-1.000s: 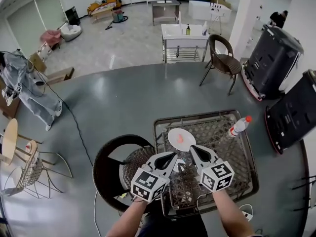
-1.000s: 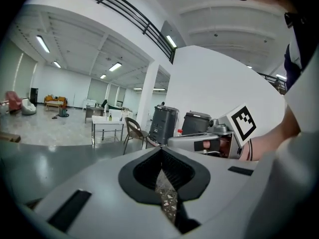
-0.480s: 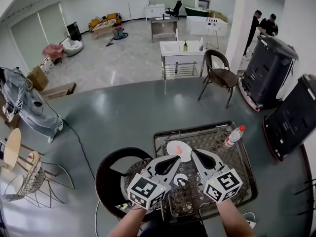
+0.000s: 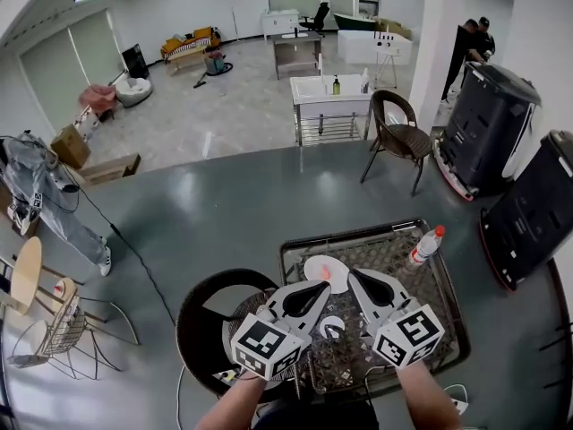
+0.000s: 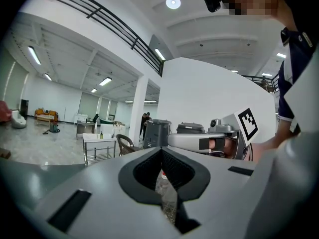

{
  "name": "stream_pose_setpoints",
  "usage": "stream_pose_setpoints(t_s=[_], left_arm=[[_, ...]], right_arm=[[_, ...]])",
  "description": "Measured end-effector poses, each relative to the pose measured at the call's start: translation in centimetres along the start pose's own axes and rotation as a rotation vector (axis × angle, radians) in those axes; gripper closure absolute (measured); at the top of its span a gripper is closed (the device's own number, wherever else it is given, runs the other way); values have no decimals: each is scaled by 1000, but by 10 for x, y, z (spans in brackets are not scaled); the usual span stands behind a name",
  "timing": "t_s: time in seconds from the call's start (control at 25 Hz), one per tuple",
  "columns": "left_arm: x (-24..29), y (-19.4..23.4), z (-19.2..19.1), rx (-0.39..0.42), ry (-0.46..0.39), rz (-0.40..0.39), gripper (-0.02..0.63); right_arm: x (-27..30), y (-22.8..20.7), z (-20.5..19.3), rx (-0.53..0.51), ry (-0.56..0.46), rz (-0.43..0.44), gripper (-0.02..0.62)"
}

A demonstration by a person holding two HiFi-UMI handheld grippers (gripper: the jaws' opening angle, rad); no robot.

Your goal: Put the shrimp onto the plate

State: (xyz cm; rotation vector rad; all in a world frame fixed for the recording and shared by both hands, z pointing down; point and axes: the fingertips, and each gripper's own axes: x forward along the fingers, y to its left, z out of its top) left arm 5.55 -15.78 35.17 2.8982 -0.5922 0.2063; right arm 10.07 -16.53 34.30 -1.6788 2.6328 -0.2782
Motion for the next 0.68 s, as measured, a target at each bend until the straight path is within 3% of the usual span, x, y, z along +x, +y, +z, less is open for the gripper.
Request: stream_pose_setpoints(t_s=[0.68], left_arm=[[3, -1, -2, -5, 8, 2, 597]], right_arm=[[-1, -3, 2, 36, 5, 3, 591]])
